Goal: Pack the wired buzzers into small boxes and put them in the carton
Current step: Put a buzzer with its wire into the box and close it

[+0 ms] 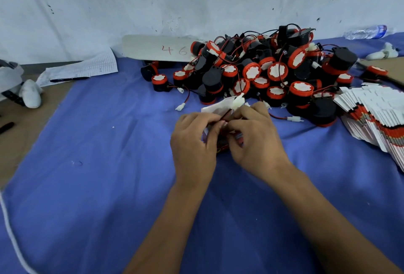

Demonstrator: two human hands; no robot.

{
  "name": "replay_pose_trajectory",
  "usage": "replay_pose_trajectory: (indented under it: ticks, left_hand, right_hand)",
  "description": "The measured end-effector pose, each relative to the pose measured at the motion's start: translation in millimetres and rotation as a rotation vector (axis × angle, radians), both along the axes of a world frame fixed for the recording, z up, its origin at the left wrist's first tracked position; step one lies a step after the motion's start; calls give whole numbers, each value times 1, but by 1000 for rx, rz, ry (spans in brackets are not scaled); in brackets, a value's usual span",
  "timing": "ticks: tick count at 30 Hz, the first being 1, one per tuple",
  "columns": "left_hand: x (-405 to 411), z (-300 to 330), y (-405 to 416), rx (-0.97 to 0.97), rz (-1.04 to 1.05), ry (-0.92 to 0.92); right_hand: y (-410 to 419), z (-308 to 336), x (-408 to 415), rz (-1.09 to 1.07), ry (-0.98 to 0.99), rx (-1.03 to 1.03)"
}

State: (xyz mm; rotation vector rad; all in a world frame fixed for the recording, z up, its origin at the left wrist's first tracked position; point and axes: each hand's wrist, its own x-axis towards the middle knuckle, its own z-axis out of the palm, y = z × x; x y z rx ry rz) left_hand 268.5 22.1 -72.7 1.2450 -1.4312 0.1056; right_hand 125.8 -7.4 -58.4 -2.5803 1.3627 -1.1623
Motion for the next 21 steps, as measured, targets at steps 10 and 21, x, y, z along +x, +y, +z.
replay_pose_trajectory:
  ticks: [10, 21]
  left_hand:
    - [11, -1, -6, 103, -91, -105]
    - [18, -3, -6, 348, -268, 203]
  right_hand:
    - [2, 11, 2, 164, -543, 187]
    - [3, 9, 2, -38, -188, -107]
